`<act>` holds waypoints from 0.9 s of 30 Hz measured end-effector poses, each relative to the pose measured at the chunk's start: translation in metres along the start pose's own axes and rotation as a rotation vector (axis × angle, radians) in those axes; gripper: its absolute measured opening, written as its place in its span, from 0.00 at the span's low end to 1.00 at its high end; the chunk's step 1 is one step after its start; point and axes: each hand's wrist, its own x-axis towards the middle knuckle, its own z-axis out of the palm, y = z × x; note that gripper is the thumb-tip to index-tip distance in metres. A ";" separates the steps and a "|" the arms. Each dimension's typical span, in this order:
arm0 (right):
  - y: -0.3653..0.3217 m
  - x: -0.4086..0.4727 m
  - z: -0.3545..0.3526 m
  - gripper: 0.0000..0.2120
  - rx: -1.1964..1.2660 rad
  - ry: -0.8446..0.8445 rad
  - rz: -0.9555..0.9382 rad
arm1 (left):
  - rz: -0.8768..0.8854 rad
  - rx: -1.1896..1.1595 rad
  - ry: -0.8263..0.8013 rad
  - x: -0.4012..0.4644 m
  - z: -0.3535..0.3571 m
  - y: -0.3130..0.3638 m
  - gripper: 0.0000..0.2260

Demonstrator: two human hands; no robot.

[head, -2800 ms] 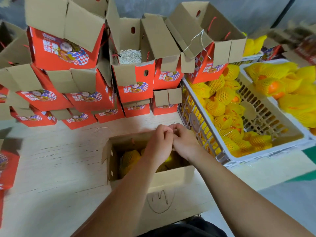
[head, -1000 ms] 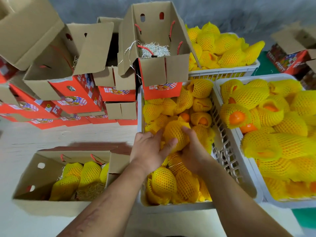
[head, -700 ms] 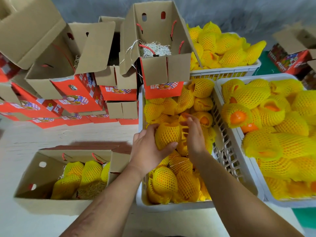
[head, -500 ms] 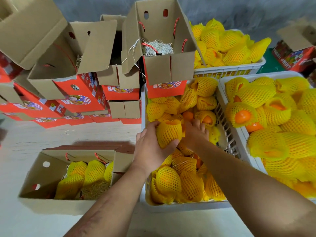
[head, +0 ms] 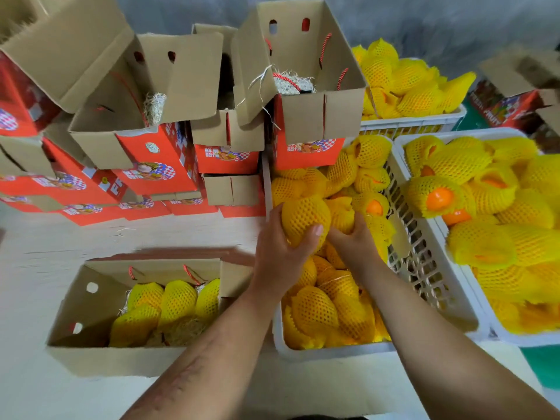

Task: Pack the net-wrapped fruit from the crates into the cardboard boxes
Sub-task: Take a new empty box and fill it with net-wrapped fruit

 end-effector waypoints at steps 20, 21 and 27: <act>-0.031 -0.155 0.232 0.26 0.054 -0.100 0.006 | -0.473 -0.758 -0.140 -0.050 -0.259 -0.086 0.32; -0.027 -0.158 0.243 0.25 0.070 -0.177 0.080 | -0.488 -0.716 -0.127 -0.052 -0.272 -0.096 0.29; -0.021 -0.152 0.261 0.24 -0.558 -0.305 0.119 | -0.640 -0.424 -0.101 -0.057 -0.316 -0.136 0.30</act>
